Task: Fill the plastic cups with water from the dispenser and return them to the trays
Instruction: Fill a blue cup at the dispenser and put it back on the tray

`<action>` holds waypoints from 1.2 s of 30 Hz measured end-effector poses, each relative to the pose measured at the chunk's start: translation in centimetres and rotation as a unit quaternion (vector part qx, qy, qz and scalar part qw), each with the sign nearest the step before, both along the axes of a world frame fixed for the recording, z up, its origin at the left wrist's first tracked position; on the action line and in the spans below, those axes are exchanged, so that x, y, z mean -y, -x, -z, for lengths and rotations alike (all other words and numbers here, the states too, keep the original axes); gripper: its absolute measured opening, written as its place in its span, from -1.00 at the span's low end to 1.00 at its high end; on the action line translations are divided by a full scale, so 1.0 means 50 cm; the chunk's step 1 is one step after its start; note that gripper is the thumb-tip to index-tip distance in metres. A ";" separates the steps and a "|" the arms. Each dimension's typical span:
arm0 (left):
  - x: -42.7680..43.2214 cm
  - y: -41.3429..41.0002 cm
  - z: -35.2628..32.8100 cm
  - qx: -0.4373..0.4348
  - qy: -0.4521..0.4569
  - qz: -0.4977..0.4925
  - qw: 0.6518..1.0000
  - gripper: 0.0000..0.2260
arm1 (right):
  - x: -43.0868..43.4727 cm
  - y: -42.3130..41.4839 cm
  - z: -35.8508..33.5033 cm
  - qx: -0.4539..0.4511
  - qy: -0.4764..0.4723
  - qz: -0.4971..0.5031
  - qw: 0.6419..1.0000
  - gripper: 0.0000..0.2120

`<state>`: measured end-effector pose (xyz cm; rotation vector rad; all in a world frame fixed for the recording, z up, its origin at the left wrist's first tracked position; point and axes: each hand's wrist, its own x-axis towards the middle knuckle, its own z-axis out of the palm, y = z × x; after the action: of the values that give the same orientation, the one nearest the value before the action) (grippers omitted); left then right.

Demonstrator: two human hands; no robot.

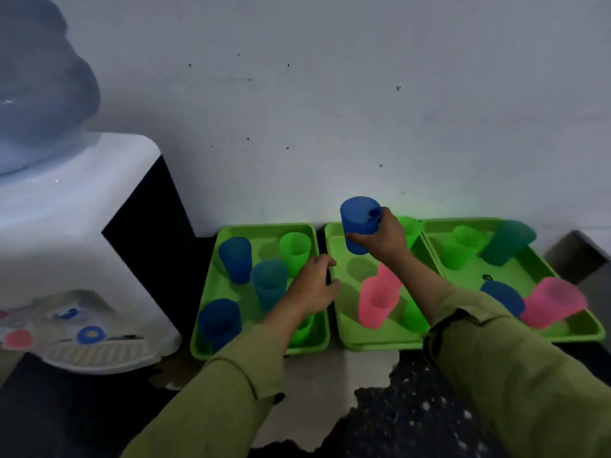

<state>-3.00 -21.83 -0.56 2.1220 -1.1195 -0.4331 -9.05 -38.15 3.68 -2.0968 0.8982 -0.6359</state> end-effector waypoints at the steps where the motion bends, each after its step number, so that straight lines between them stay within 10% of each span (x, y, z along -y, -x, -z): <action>1: 0.024 -0.002 0.008 -0.003 -0.020 -0.001 1.000 -0.62 | 0.027 -0.010 0.009 -0.015 -0.003 -0.007 1.000 -0.36; 16: 0.135 -0.024 0.101 -0.019 -0.225 -0.027 0.974 -0.48 | 0.147 -0.113 0.127 -0.129 -0.050 -0.065 0.988 -0.29; 36: 0.110 -0.021 0.073 0.033 -0.205 -0.024 0.978 -0.63 | 0.124 -0.112 0.126 -0.210 -0.047 -0.041 0.976 -0.31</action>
<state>-1.95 -27.35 -4.21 2.5318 -1.0836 -0.6180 -3.45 -44.32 -2.62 -2.2073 1.0392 -0.1004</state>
